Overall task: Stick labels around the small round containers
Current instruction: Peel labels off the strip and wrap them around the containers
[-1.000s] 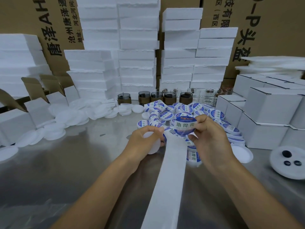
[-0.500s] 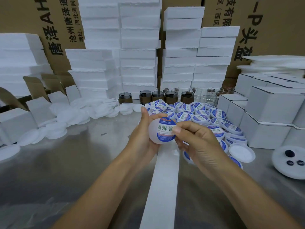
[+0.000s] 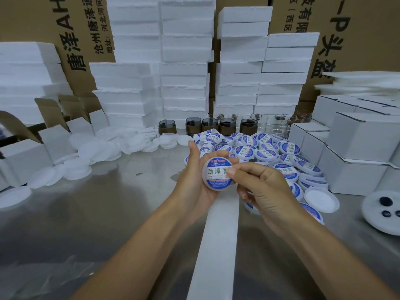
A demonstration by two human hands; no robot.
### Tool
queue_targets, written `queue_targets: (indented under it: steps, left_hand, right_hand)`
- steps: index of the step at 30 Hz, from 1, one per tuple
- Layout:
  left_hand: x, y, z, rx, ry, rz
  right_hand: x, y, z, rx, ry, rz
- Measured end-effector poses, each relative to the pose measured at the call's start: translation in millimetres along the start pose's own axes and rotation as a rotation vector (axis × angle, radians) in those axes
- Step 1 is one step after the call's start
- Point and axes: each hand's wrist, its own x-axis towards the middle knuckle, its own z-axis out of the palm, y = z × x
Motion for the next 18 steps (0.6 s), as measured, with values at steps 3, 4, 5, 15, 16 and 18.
queue_targets:
  steps: [3,4,5,15,16,18]
  left_hand:
    - [0.2,-1.1,-0.6,0.004,-0.003,0.003]
    - [0.4,-1.4,-0.7,0.012,-0.005,0.003]
    - [0.5,-1.5,-0.6,0.019,-0.007,0.002]
    - [-1.6,-2.0,-0.4,0.031,-0.024,0.002]
    - [-2.8,-1.8,-0.2,0.03,-0.041,0.005]
    - [-4.9,-0.6,0.6,-0.005,-0.088,0.001]
  right_hand:
    - [0.4,1.2,0.3,0.005,0.04,0.0]
    - [0.5,1.5,0.5,0.003,0.049,0.003]
    - [0.5,1.8,0.5,-0.001,0.054,0.005]
    - [1.5,3.7,0.0,0.029,0.049,0.064]
    - [1.5,3.7,-0.2,0.033,0.046,0.066]
    - [1.5,3.5,-0.6,0.037,0.045,0.066]
